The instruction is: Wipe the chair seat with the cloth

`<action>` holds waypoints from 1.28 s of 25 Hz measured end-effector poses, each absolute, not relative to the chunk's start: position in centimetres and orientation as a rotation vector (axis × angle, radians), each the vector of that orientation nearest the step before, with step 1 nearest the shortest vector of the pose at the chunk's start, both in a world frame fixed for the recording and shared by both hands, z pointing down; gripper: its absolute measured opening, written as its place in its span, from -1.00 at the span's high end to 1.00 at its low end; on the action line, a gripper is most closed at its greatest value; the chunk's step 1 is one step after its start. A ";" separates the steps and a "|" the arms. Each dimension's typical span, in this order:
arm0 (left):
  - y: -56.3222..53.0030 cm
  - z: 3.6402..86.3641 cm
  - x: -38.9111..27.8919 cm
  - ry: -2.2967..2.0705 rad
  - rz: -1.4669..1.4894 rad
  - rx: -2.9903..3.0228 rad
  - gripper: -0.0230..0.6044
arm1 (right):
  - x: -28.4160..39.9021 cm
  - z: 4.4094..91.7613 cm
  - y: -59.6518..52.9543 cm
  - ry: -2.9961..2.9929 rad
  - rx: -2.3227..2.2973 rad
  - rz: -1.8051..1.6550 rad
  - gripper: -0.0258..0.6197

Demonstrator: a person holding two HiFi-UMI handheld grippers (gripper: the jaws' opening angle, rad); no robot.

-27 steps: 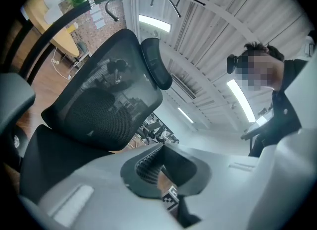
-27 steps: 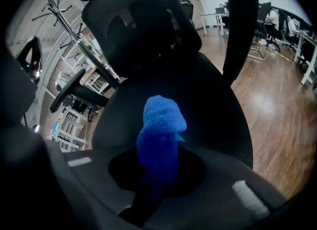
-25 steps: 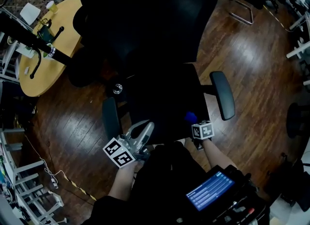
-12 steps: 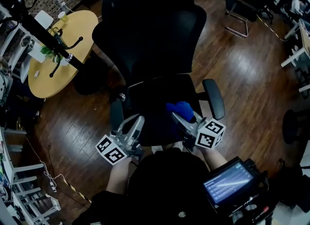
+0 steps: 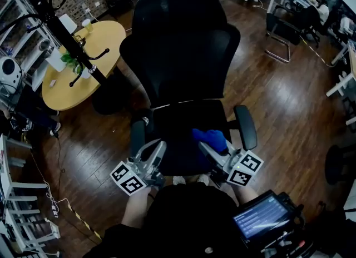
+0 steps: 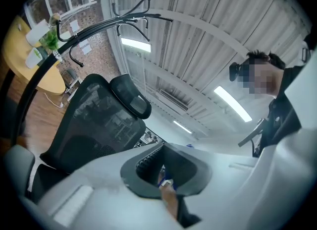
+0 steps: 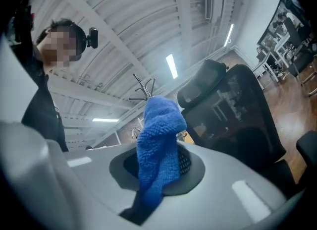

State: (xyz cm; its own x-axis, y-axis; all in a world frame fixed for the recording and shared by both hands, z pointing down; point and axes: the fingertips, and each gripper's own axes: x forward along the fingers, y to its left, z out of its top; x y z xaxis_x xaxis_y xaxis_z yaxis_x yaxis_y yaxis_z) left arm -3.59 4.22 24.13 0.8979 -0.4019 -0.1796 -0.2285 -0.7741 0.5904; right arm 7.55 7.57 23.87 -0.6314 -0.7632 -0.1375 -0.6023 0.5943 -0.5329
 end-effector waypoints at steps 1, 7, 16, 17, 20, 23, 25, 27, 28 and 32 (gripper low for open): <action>4.7 24.1 -3.8 -0.470 -0.405 2.477 0.91 | 7.6 24.0 8.0 2.478 -1.091 -0.638 0.80; 7.6 24.7 -4.8 -0.469 -0.427 2.448 0.91 | 7.9 24.1 10.6 2.459 -1.112 -0.618 0.80; 13.0 24.4 -7.0 -0.336 -0.397 2.510 0.91 | 5.6 23.9 15.8 2.406 -1.245 -0.584 0.80; 13.5 24.8 -7.9 -0.342 -0.396 2.495 0.91 | 5.1 23.9 16.3 2.407 -1.253 -0.583 0.80; 14.5 25.9 -10.1 -0.381 -0.390 2.464 0.91 | 3.9 23.9 17.6 2.407 -1.253 -0.583 0.80; 15.1 25.8 -11.4 -0.418 -0.411 2.461 0.91 | 3.3 23.6 18.3 2.418 -1.236 -0.572 0.80; 15.2 25.6 -11.9 -0.437 -0.424 2.462 0.91 | 3.2 23.2 18.4 2.432 -1.222 -0.550 0.80; 15.0 25.1 -11.8 -0.450 -0.440 2.465 0.91 | 3.3 22.7 18.3 2.449 -1.219 -0.522 0.80; 14.9 24.8 -11.5 -0.451 -0.452 2.468 0.91 | 3.5 22.4 18.2 2.456 -1.218 -0.511 0.80; 15.1 23.4 -9.0 -0.426 -0.484 2.490 0.91 | 5.3 21.3 18.6 2.470 -1.214 -0.470 0.80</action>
State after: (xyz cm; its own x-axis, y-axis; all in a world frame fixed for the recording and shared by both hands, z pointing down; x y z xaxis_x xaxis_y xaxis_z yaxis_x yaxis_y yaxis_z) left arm -8.97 15.08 23.35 0.8842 -0.3971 -0.2459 -0.1943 -0.7914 0.5797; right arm 5.27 18.58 21.30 -0.5730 -0.8036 -0.1608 -0.6883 0.5784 -0.4378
